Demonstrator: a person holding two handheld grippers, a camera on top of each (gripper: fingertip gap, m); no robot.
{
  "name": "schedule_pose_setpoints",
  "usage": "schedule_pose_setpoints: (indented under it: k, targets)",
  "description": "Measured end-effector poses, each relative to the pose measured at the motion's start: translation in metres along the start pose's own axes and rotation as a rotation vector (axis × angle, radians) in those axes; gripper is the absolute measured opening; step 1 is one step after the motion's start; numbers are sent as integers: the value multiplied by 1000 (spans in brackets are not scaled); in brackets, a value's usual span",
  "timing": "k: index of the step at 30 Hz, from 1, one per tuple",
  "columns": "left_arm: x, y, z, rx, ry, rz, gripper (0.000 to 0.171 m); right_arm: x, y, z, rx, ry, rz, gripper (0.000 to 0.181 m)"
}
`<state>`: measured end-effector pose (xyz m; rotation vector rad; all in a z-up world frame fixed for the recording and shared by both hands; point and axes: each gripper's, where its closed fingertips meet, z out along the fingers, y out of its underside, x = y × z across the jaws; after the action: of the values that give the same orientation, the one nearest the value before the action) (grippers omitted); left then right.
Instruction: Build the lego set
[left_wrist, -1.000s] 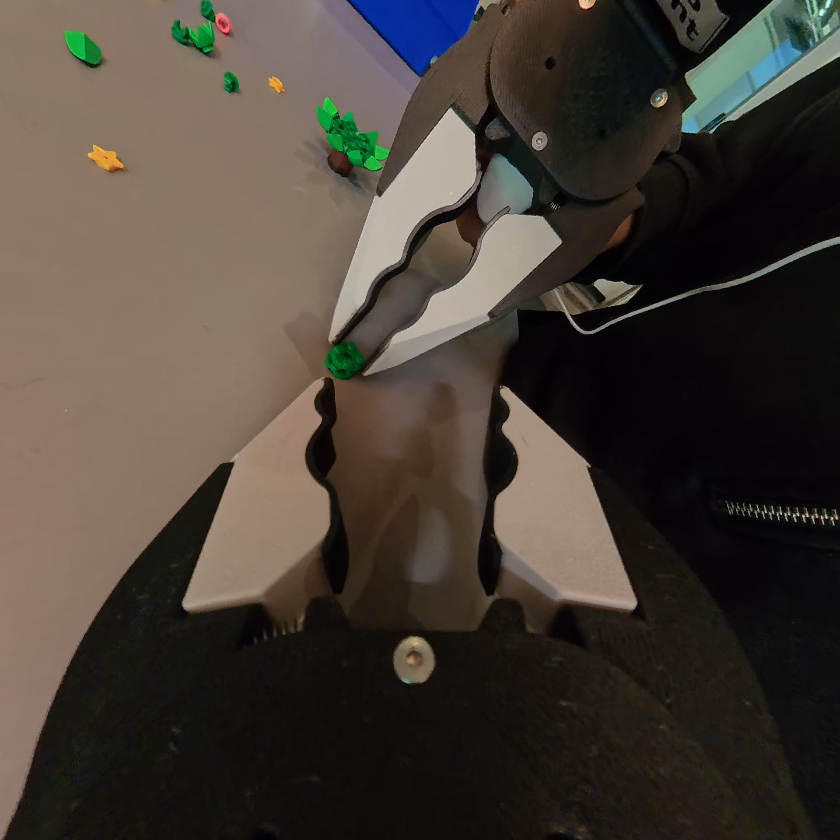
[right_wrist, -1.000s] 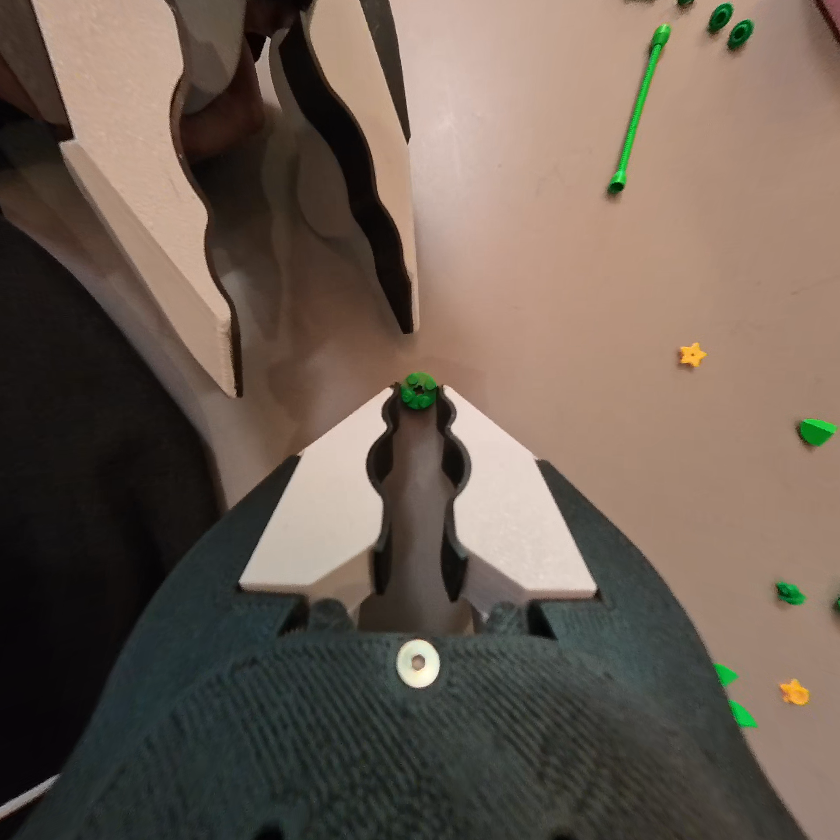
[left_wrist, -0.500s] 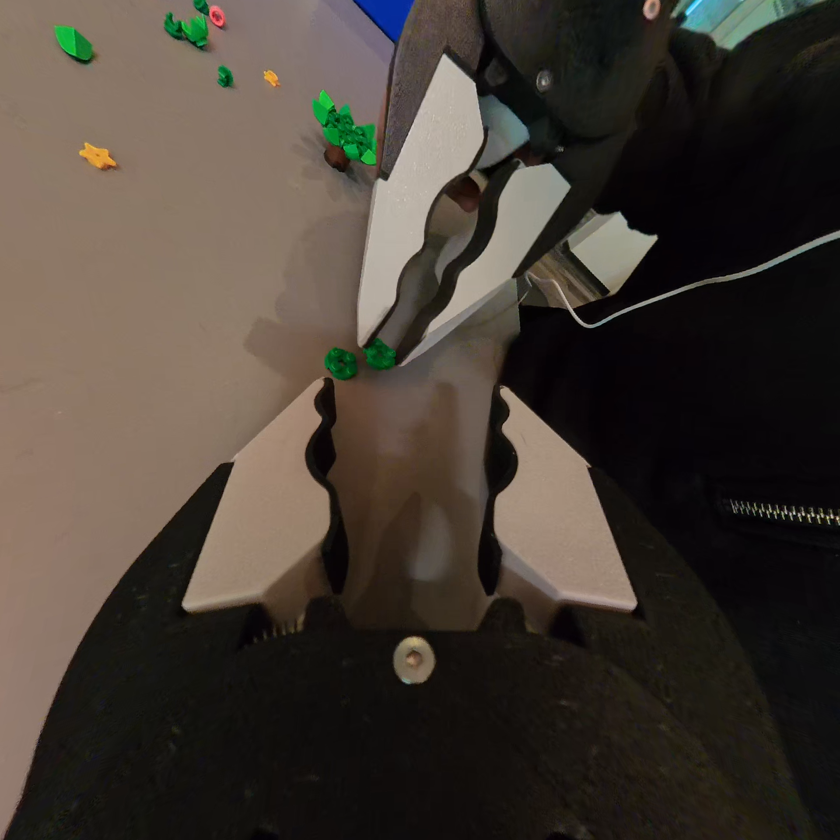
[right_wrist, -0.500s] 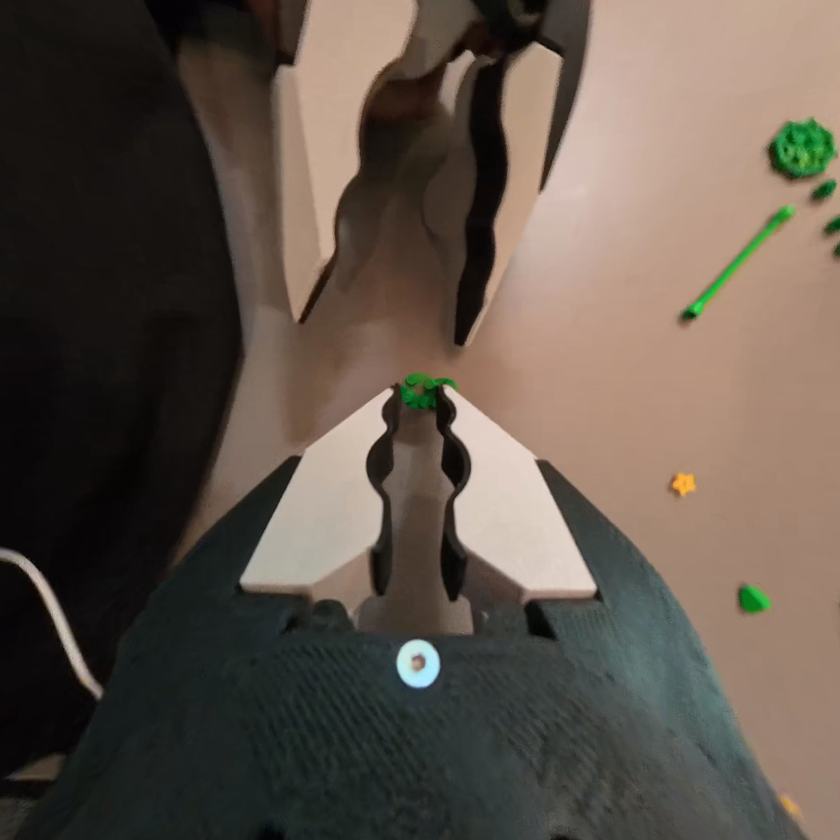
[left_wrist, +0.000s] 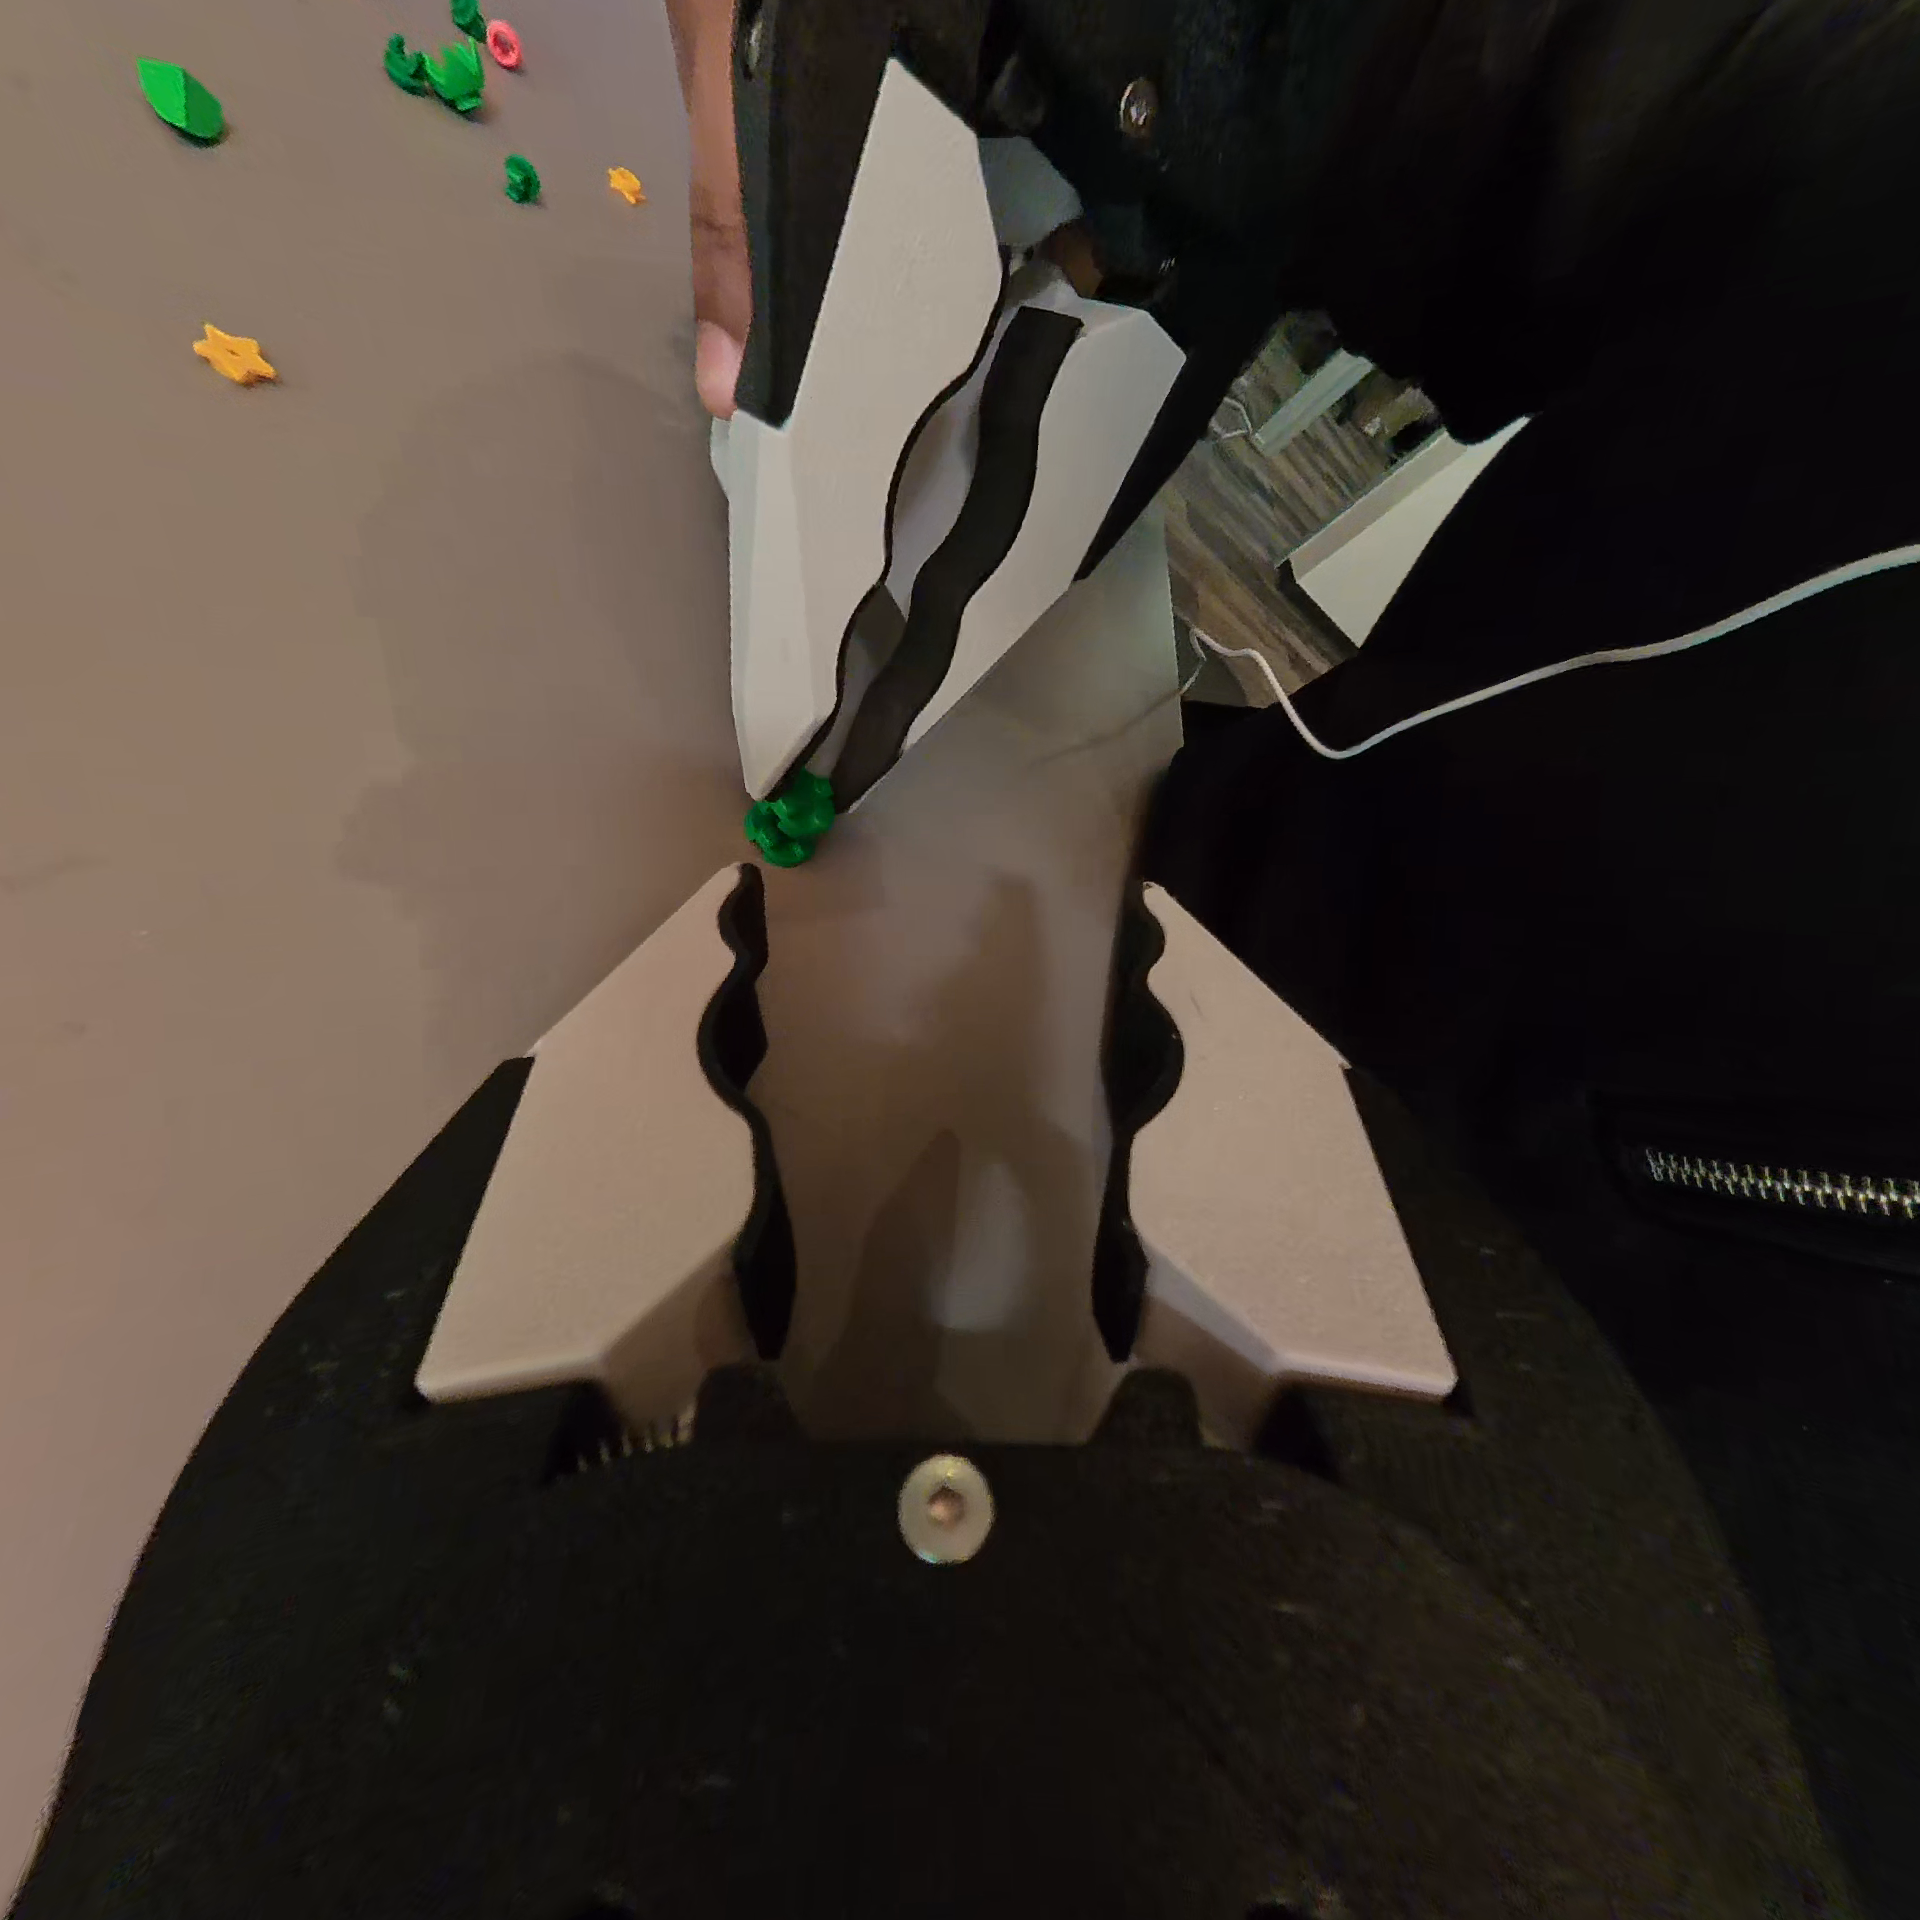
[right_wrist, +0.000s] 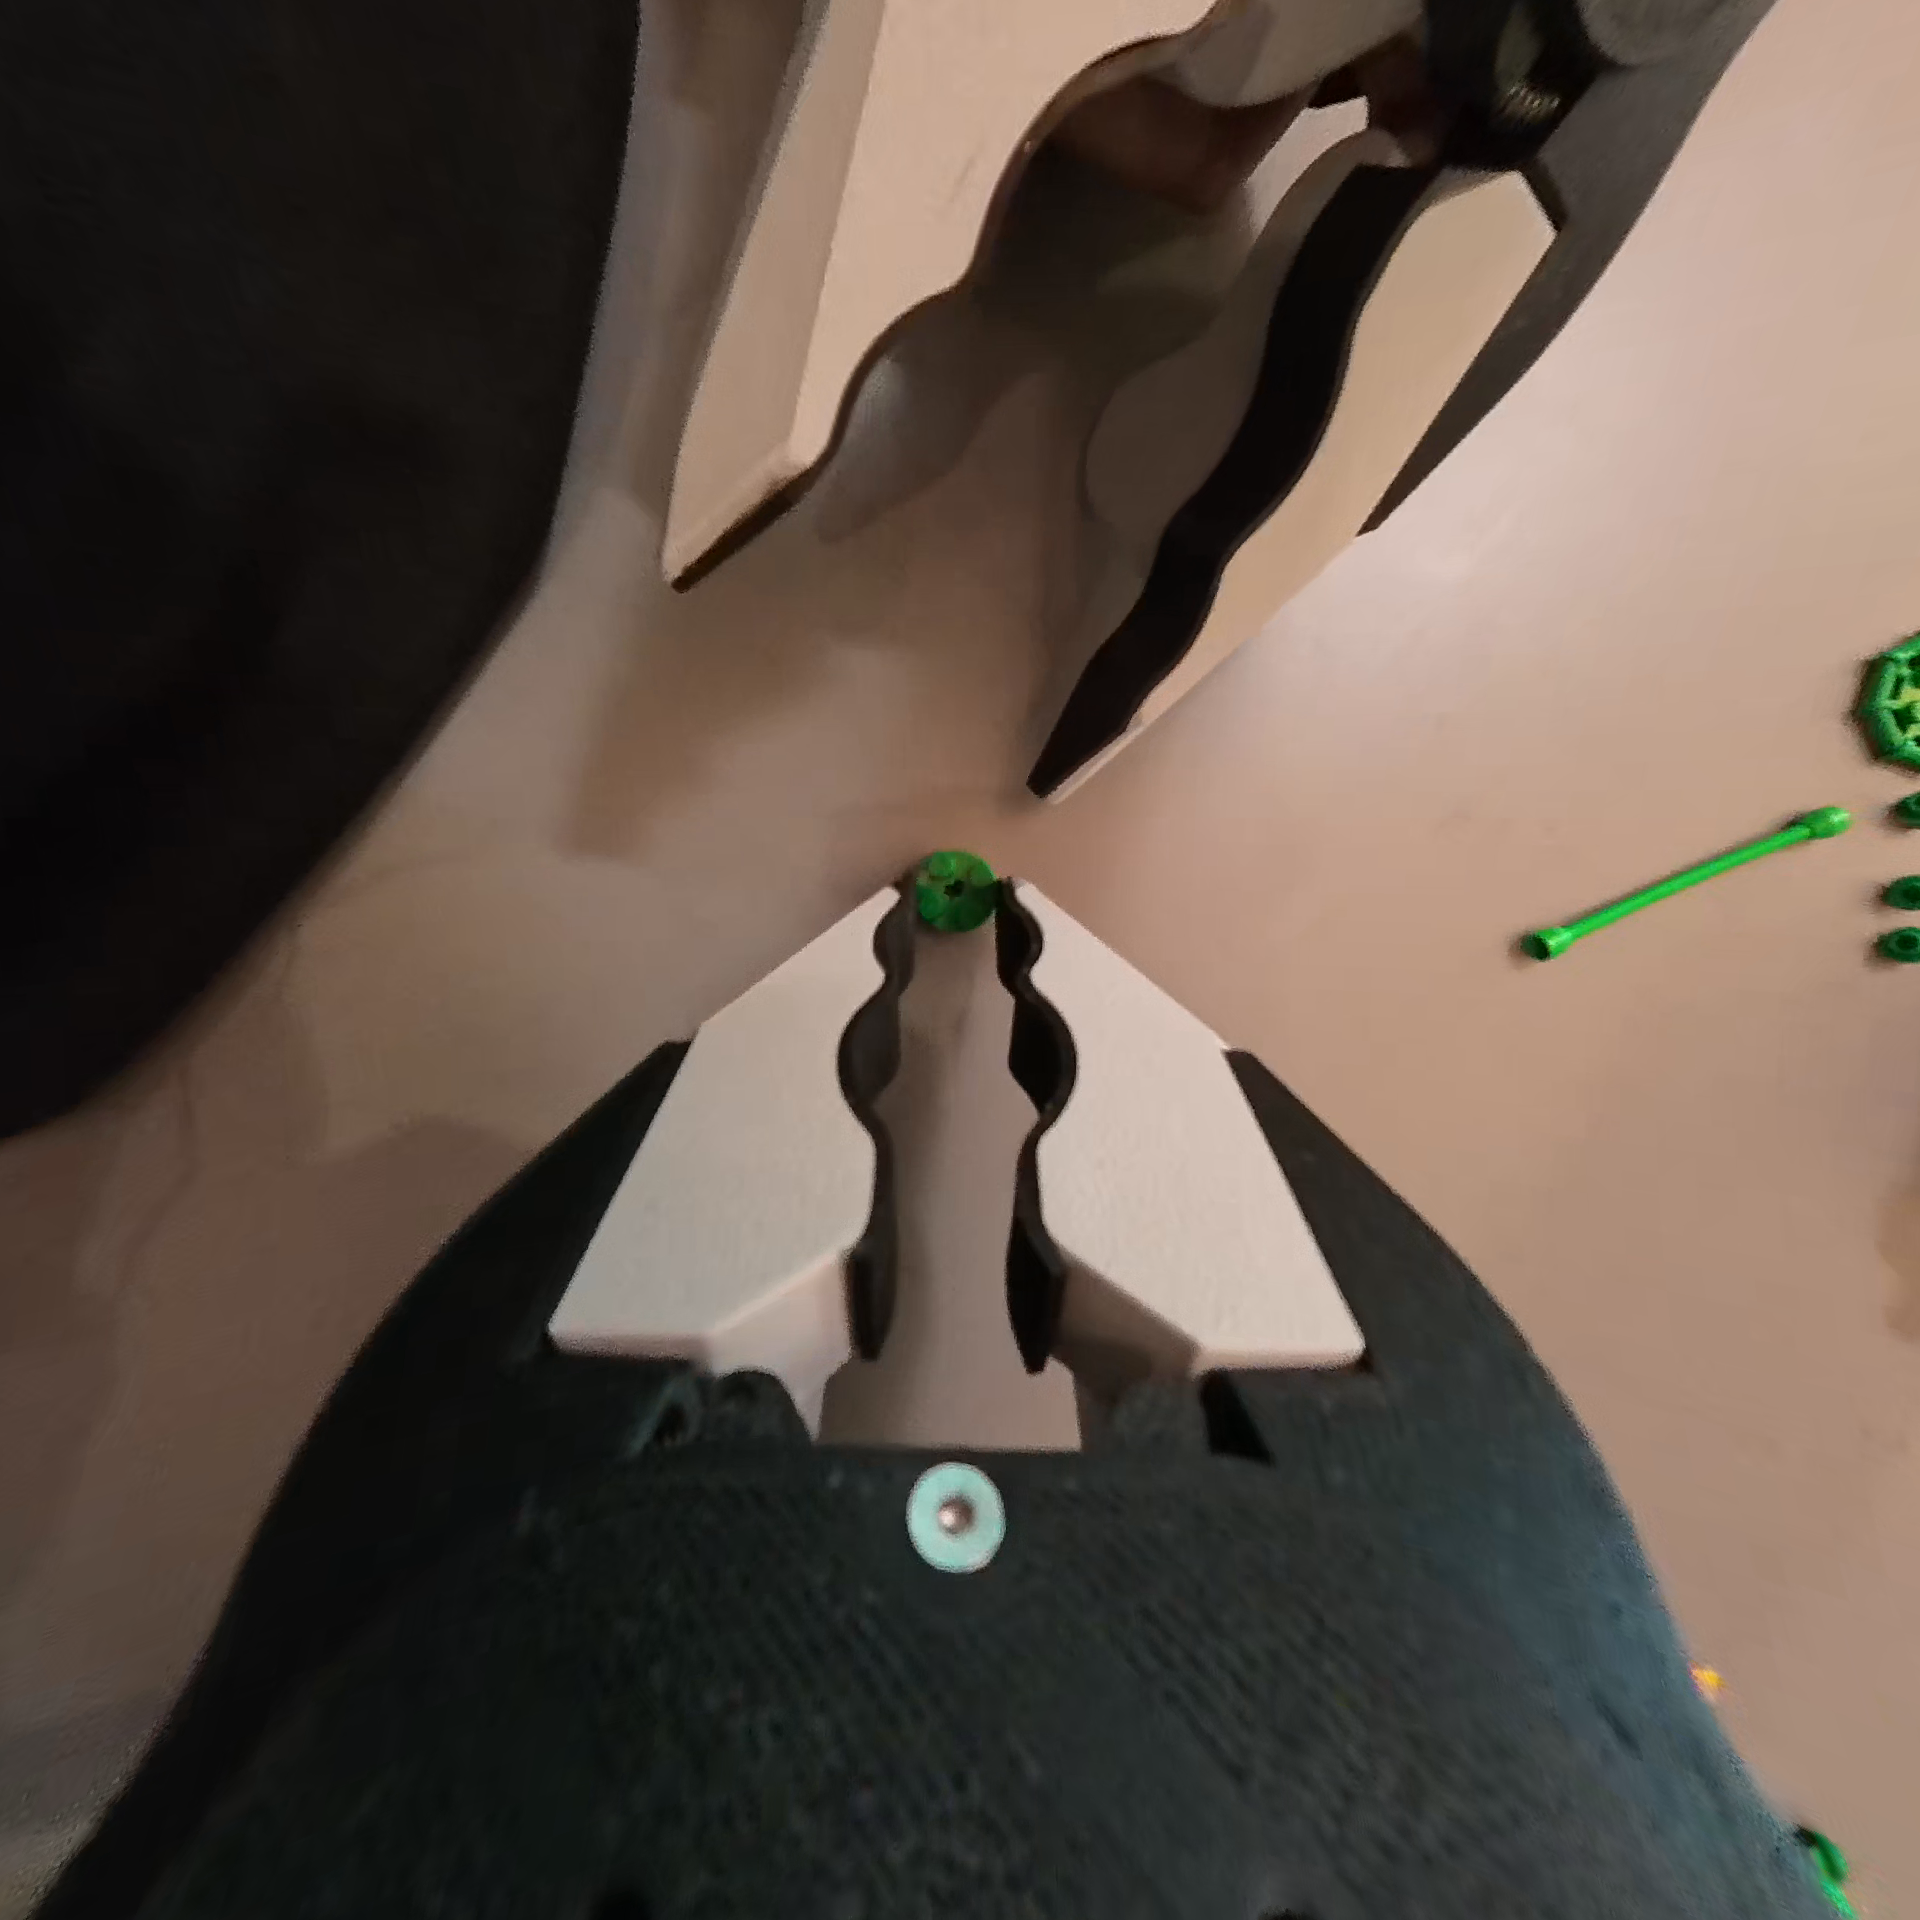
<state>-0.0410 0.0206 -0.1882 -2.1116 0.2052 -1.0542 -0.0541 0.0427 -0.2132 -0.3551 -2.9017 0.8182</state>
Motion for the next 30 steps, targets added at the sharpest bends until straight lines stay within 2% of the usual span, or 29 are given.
schedule_pose_setpoints:
  k: [16,20,23,30]
  targets:
    - [0,0,0,1,6,-9,65,-2,2,3,-11,-60,2,14]
    - [-1,0,-1,4,8,-15,65,-1,0,0,-6,-50,31,29]
    - [-1,0,-1,5,8,-16,65,0,-3,-4,19,-34,73,32]
    - [-1,-1,-1,7,10,-21,65,-2,2,-1,-9,18,210,11]
